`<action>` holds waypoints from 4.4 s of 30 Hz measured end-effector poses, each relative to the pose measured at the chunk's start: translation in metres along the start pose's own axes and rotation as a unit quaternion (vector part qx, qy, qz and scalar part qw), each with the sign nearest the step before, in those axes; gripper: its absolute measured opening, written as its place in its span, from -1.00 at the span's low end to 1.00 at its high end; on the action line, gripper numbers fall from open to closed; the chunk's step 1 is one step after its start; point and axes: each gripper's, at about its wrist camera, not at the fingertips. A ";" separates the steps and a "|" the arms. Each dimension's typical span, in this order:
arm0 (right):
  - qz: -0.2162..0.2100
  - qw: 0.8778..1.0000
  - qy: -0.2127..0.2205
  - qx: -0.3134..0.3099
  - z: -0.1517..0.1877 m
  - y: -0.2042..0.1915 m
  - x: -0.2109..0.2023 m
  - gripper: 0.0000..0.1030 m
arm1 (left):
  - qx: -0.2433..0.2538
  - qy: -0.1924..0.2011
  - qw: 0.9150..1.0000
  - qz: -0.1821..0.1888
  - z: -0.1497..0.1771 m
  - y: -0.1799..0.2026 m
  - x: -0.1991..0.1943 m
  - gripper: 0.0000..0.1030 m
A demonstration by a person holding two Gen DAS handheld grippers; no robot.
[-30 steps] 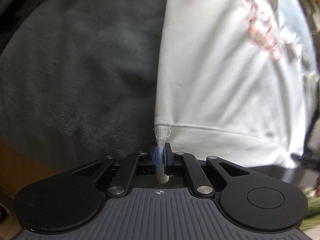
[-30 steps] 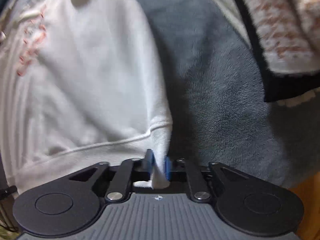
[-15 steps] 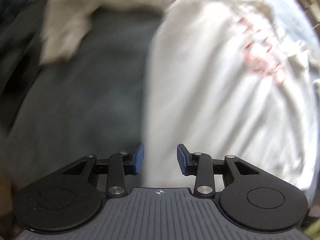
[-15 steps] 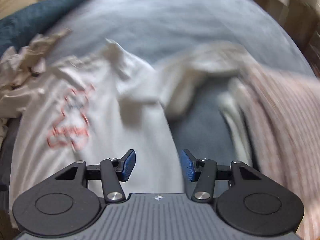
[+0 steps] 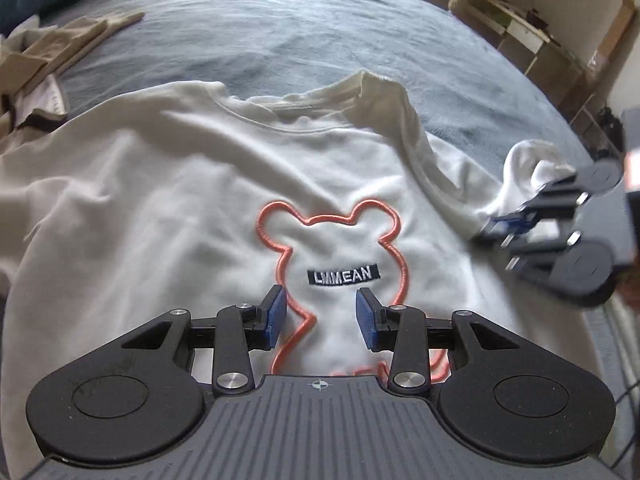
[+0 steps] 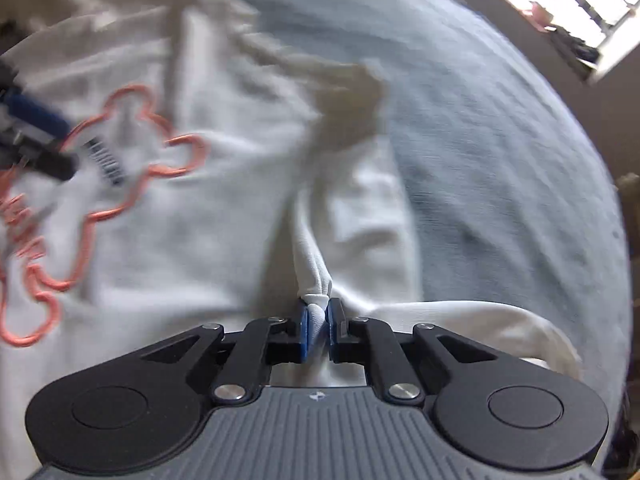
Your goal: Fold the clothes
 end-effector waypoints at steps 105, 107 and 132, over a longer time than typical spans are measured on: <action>-0.174 0.976 0.031 0.127 -0.135 0.068 0.081 -0.92 | 0.054 0.111 0.992 -0.009 -0.117 -0.094 0.074 -0.09; -0.177 0.966 0.062 0.175 -0.137 0.079 0.094 -0.98 | 0.055 0.118 0.991 -0.018 -0.119 -0.091 0.078 -0.05; -0.179 0.908 0.087 0.369 -0.035 0.166 -0.013 -0.67 | -0.053 0.116 0.992 -0.006 -0.088 -0.088 -0.025 -0.01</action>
Point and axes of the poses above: each gripper's, at about its wrist camera, not at the fingertips, and x roughly the way its jaws point, y to its right, z to its underside, and after that the axes turned 5 degrees about -y, right-handed
